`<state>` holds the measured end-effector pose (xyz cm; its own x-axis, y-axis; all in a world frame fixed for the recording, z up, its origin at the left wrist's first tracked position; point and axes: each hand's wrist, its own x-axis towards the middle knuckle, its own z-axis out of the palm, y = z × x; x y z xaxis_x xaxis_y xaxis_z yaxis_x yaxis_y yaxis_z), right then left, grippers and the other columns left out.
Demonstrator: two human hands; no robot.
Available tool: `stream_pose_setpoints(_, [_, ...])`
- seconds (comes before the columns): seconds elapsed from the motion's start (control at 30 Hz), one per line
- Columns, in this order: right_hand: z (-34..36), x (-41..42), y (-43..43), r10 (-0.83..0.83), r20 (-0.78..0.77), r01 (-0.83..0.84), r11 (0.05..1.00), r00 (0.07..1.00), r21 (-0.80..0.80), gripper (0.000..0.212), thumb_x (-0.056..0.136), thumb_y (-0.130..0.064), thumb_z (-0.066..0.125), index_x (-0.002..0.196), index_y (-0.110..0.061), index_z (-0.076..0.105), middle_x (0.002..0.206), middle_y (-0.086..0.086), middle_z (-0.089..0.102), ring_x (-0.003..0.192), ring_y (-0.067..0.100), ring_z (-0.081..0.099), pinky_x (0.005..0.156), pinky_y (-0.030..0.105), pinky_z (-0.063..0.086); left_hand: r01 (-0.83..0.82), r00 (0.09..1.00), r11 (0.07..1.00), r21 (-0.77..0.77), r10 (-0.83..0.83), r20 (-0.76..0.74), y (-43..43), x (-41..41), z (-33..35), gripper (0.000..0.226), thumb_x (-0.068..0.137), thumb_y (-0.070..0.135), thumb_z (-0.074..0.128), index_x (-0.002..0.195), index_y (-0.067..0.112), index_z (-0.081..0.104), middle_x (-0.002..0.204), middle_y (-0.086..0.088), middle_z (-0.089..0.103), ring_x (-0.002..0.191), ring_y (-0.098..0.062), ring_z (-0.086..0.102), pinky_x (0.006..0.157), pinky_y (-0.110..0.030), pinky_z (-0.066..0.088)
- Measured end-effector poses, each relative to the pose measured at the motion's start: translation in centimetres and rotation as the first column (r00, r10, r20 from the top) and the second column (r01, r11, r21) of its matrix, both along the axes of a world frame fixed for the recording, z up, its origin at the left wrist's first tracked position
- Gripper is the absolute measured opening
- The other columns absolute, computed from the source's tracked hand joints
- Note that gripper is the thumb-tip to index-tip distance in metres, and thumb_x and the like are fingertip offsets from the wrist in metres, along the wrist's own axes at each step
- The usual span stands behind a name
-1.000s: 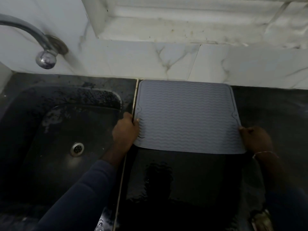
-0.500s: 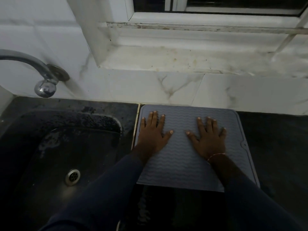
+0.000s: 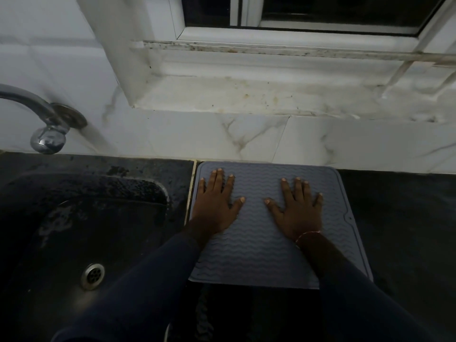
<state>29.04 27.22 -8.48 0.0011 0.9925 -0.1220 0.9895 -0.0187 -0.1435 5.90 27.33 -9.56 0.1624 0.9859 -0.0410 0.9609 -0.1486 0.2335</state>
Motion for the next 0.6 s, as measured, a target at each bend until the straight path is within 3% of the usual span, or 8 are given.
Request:
stream_pose_setpoints(0.4, [-0.3,0.0,0.0,0.005,0.003,-0.005,1.0,1.0,-0.006,0.081,0.085,-0.078,0.013,0.153,-0.034,0.002,0.162,0.006,-0.001,0.149,0.026,-0.005,0.116,0.058,-0.007,-0.002,1.0,1.0,-0.002,0.002,0.008,0.2,-0.1,0.0,0.075,0.094,0.065,0.02,0.155,0.024,0.003,0.162,-0.009,-0.002,0.149,-0.022,-0.006,0.119,-0.047,-0.006])
stream_pose_setpoints(0.6, [0.1,0.0,-1.0,0.006,-0.023,-0.007,0.999,1.0,-0.042,0.078,0.089,-0.073,0.016,0.153,-0.03,0.006,0.162,0.01,0.003,0.149,0.028,-0.001,0.116,0.06,-0.005,-0.037,0.998,0.998,-0.042,0.039,0.044,-1.3,0.3,0.9,0.078,0.093,0.067,0.018,0.155,0.02,0.012,0.162,-0.013,0.004,0.149,-0.025,-0.002,0.119,-0.048,-0.006])
